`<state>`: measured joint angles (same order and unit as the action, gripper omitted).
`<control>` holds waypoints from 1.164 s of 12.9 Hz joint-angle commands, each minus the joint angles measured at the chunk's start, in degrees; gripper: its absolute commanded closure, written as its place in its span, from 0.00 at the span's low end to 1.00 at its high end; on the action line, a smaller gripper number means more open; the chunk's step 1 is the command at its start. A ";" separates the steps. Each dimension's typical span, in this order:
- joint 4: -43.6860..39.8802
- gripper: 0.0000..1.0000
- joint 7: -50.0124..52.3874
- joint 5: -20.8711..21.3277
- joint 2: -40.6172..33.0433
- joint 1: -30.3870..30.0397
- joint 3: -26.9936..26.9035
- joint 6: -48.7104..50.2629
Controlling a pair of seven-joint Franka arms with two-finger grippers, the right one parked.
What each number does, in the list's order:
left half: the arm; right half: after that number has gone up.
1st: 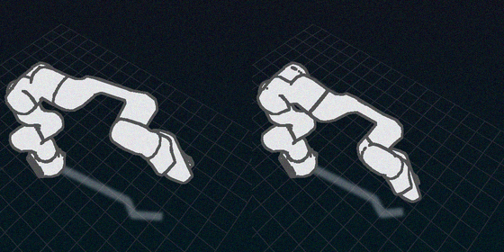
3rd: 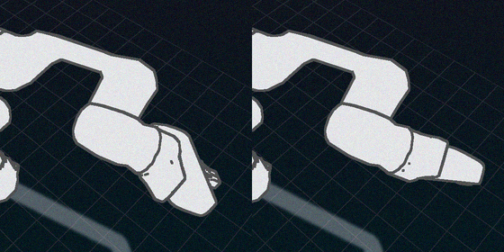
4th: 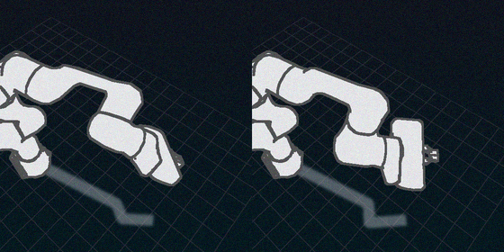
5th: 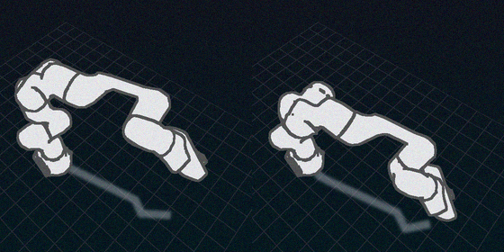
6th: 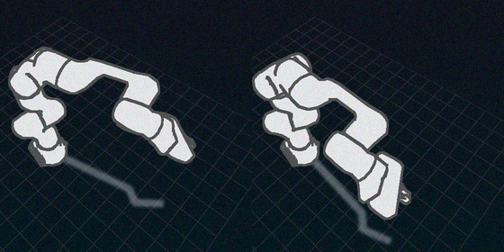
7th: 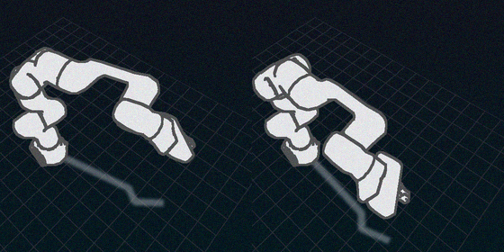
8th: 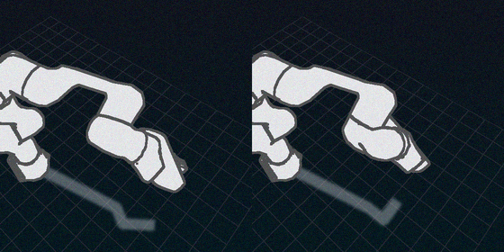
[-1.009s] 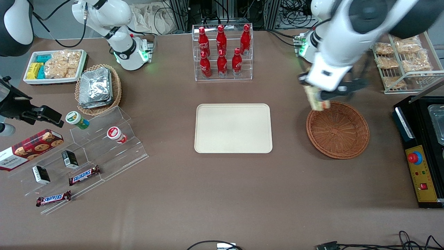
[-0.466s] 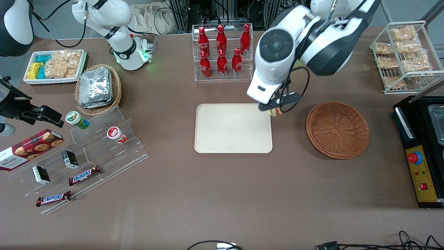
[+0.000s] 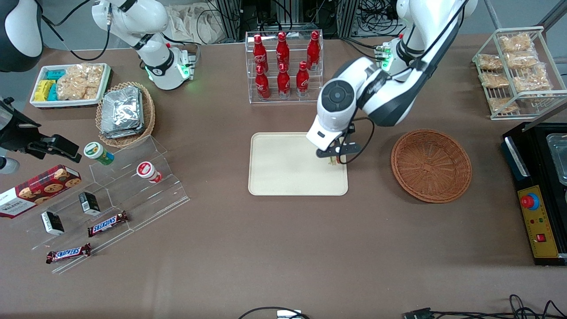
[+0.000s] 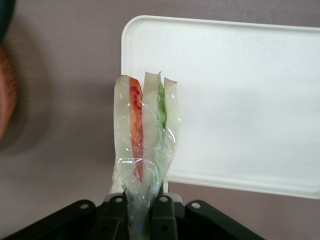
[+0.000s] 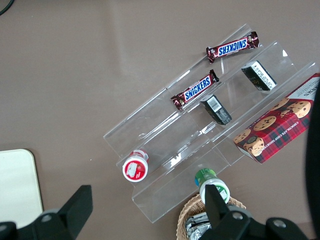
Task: Place sandwich from basket to tray
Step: 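Carry the sandwich over to the white tray with the left gripper, then lower the sandwich onto the white tray and open the left gripper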
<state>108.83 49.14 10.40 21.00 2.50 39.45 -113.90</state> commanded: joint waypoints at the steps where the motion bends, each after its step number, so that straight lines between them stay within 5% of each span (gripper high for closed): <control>1: 2.87 1.00 -2.99 3.12 2.45 -0.65 -0.86 -6.48; 8: 6.30 1.00 -2.82 5.95 7.21 -0.65 -2.45 -17.57; 10: 6.39 0.92 -2.82 5.95 7.74 -0.65 -2.53 -17.93; 11: 6.30 0.73 -2.82 5.95 8.18 -0.65 -2.88 -17.93; 12: 6.13 0.37 -2.90 5.95 8.61 -0.65 -3.23 -18.02; 14: 6.04 0.00 -2.90 5.95 8.71 -0.65 -3.24 -17.93; 15: 6.13 0.00 -2.90 5.95 8.45 -0.65 -3.24 -17.76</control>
<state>114.72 46.64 15.60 29.55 2.17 36.00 -130.84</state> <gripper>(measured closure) 0.463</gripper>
